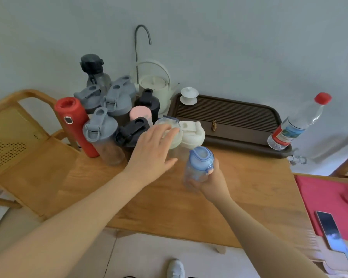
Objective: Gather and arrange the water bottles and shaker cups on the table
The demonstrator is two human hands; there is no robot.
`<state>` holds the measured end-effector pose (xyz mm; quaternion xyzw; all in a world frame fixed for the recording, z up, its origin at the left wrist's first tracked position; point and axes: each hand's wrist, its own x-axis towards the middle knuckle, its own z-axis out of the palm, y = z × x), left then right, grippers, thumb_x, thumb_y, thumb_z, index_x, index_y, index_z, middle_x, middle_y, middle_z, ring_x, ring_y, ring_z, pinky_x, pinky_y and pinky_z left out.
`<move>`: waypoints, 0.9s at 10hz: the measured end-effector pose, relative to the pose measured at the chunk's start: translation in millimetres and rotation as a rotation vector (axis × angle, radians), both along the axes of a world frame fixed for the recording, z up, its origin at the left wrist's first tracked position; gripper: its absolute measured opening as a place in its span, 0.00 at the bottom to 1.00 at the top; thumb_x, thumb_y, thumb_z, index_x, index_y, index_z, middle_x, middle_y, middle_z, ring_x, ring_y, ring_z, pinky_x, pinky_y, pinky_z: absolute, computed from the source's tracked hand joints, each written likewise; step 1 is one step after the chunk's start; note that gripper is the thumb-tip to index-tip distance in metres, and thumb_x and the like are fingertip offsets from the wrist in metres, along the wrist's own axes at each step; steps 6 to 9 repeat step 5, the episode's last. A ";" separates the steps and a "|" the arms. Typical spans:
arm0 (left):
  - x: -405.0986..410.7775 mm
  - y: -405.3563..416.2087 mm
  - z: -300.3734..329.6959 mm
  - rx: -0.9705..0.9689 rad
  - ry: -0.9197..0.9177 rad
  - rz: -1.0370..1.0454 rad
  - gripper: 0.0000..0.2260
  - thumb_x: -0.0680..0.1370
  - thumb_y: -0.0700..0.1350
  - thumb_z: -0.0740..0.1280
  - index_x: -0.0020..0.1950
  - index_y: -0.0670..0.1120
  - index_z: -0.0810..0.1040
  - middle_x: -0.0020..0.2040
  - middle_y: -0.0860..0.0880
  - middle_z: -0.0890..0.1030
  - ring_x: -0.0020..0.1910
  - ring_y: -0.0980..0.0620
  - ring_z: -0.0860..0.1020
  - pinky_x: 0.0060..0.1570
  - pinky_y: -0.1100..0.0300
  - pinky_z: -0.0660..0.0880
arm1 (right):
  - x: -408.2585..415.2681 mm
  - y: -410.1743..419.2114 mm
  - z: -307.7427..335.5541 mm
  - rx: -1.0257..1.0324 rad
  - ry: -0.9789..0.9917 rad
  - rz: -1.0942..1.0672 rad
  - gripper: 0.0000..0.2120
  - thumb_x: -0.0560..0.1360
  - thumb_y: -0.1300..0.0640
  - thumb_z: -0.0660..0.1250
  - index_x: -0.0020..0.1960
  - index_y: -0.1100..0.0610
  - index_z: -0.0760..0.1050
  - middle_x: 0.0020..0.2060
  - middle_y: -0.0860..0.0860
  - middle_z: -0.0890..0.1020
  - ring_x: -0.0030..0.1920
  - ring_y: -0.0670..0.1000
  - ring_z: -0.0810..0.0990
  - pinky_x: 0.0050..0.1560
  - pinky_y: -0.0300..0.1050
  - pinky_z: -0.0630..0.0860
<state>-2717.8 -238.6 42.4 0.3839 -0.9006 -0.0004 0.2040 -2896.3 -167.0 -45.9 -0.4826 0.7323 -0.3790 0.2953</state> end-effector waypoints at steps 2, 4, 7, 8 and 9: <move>2.4 -22.7 -7.0 0.051 -0.122 0.098 0.32 0.68 0.43 0.74 0.68 0.43 0.64 0.71 0.37 0.65 0.69 0.37 0.65 0.62 0.43 0.68 | -8.6 -28.5 -10.1 0.066 -0.053 0.032 0.36 0.63 0.56 0.75 0.66 0.51 0.61 0.54 0.46 0.74 0.54 0.52 0.76 0.49 0.52 0.77; 5.3 -23.0 -4.2 0.112 -0.092 0.057 0.32 0.71 0.44 0.70 0.71 0.45 0.59 0.74 0.40 0.59 0.72 0.41 0.60 0.66 0.47 0.63 | -8.2 -42.9 -18.7 0.133 0.013 0.067 0.36 0.56 0.45 0.74 0.62 0.48 0.66 0.55 0.43 0.73 0.56 0.50 0.77 0.50 0.54 0.80; 13.4 -22.4 2.1 0.178 -0.111 0.009 0.34 0.73 0.48 0.67 0.74 0.47 0.54 0.75 0.41 0.54 0.74 0.43 0.55 0.69 0.49 0.59 | -2.2 -35.9 3.9 0.083 -0.012 0.043 0.46 0.58 0.49 0.78 0.70 0.52 0.59 0.65 0.49 0.71 0.65 0.52 0.71 0.64 0.55 0.73; 13.4 -22.4 2.1 0.178 -0.111 0.009 0.34 0.73 0.48 0.67 0.74 0.47 0.54 0.75 0.41 0.54 0.74 0.43 0.55 0.69 0.49 0.59 | -2.2 -35.9 3.9 0.083 -0.012 0.043 0.46 0.58 0.49 0.78 0.70 0.52 0.59 0.65 0.49 0.71 0.65 0.52 0.71 0.64 0.55 0.73; 13.4 -22.4 2.1 0.178 -0.111 0.009 0.34 0.73 0.48 0.67 0.74 0.47 0.54 0.75 0.41 0.54 0.74 0.43 0.55 0.69 0.49 0.59 | -2.2 -35.9 3.9 0.083 -0.012 0.043 0.46 0.58 0.49 0.78 0.70 0.52 0.59 0.65 0.49 0.71 0.65 0.52 0.71 0.64 0.55 0.73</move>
